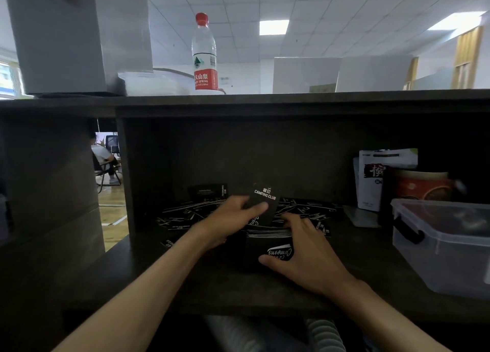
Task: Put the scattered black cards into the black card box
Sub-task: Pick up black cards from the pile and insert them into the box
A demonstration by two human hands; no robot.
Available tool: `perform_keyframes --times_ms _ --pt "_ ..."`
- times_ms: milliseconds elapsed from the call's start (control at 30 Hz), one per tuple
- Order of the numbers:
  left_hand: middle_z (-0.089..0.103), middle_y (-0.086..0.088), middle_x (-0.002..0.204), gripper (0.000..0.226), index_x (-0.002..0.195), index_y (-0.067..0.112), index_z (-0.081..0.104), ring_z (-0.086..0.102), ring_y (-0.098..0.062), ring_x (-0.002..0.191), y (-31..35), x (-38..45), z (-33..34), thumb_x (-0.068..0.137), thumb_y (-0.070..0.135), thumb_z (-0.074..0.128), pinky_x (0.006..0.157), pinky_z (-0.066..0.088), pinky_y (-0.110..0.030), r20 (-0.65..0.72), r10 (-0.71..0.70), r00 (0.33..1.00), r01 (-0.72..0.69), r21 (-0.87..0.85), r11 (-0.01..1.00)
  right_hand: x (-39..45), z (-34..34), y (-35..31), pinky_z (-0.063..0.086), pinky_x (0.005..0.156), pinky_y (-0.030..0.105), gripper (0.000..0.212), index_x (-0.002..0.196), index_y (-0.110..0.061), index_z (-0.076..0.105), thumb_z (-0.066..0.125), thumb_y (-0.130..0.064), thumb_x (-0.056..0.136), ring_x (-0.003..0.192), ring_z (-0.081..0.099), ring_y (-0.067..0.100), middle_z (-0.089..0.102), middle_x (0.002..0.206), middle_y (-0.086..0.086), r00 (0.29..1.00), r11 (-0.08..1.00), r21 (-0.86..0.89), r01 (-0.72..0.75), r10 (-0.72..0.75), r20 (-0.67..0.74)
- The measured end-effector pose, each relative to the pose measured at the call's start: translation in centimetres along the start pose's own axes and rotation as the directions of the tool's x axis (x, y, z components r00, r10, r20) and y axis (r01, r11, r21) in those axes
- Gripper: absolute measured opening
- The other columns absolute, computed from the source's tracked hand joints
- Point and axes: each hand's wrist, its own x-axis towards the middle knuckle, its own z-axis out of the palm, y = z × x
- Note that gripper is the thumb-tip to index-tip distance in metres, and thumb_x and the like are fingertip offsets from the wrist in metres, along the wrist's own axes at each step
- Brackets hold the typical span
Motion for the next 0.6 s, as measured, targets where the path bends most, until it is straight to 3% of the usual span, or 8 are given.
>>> perform_keyframes --times_ms 133,200,267,333,400,467,533,600 --pt "0.073 0.010 0.104 0.021 0.114 0.024 0.064 0.067 -0.001 0.099 -1.6 -1.7 -0.6 0.101 0.018 0.049 0.083 0.050 -0.015 -0.131 0.163 0.978 -0.145 0.138 0.980 0.1 -0.1 -0.2 0.036 0.096 0.027 0.091 0.131 -0.037 0.031 0.057 -0.087 0.060 0.111 0.043 0.003 0.040 0.115 -0.019 1.000 1.000 -0.010 0.010 -0.010 -0.011" --pt "0.070 0.009 0.100 0.018 0.111 0.025 0.062 0.066 -0.005 0.094 -0.3 -1.5 -1.5 0.100 0.022 0.048 0.082 0.052 -0.022 -0.152 0.242 0.958 -0.171 0.372 0.912 0.1 0.0 -0.2 0.038 0.097 0.028 0.089 0.129 -0.037 0.031 0.057 -0.087 0.060 0.112 0.045 0.004 0.040 0.114 -0.019 1.000 1.000 -0.013 0.014 -0.015 -0.014" --pt "0.068 0.004 0.098 0.014 0.097 0.028 0.059 0.064 -0.014 0.090 1.5 -0.5 -1.7 0.095 0.033 0.046 0.082 0.052 -0.033 -0.049 0.147 0.988 -0.073 0.692 0.718 0.2 0.0 -0.2 0.038 0.101 0.030 0.095 0.134 -0.037 0.026 0.059 -0.086 0.060 0.118 0.045 0.007 0.043 0.119 -0.016 1.000 1.000 -0.007 0.020 -0.020 -0.017" --pt "0.066 -0.001 0.109 0.022 0.093 0.030 0.059 0.060 -0.017 0.094 2.5 0.2 -0.8 0.094 0.041 0.039 0.082 0.047 -0.033 0.027 -0.075 0.997 0.021 0.816 0.578 0.2 0.0 -0.1 0.036 0.108 0.031 0.109 0.144 -0.037 0.013 0.061 -0.085 0.059 0.128 0.040 0.010 0.040 0.138 -0.010 1.000 1.000 0.014 0.019 -0.019 -0.020" --pt "0.063 0.000 0.119 0.032 0.098 0.030 0.061 0.056 -0.013 0.094 2.5 0.5 0.3 0.096 0.045 0.033 0.079 0.041 -0.031 0.083 -0.215 0.973 0.055 0.822 0.566 0.2 -0.1 0.0 0.034 0.113 0.034 0.120 0.151 -0.036 0.004 0.061 -0.087 0.058 0.137 0.029 0.011 0.018 0.155 -0.010 0.999 1.000 0.018 0.020 -0.020 -0.026" --pt "0.061 0.002 0.118 0.037 0.100 0.032 0.061 0.053 -0.005 0.087 1.8 0.7 0.8 0.096 0.049 0.029 0.072 0.037 -0.027 0.110 -0.256 0.960 0.061 0.813 0.579 0.1 -0.1 0.0 0.032 0.115 0.035 0.118 0.152 -0.037 0.007 0.057 -0.089 0.060 0.141 0.023 0.009 0.008 0.158 -0.014 0.999 0.999 -0.004 0.039 -0.039 -0.019" --pt "0.061 0.007 0.105 0.044 0.095 0.031 0.061 0.052 -0.002 0.084 1.0 0.3 0.5 0.092 0.057 0.026 0.069 0.038 -0.027 0.070 -0.228 0.971 0.104 0.736 0.669 0.1 -0.2 0.0 0.035 0.111 0.031 0.104 0.149 -0.039 0.022 0.052 -0.090 0.064 0.134 0.028 0.006 0.026 0.151 -0.014 0.998 0.996 -0.053 0.070 -0.070 -0.008" --pt "0.064 0.013 0.098 0.046 0.088 0.028 0.066 0.055 0.000 0.086 -0.1 -0.6 0.1 0.091 0.055 0.030 0.070 0.040 -0.025 -0.074 -0.152 0.986 0.168 0.539 0.825 0.1 -0.3 -0.1 0.038 0.100 0.027 0.090 0.140 -0.037 0.038 0.049 -0.089 0.067 0.121 0.035 0.003 0.043 0.131 -0.017 0.996 0.990 -0.112 0.084 -0.086 -0.014"
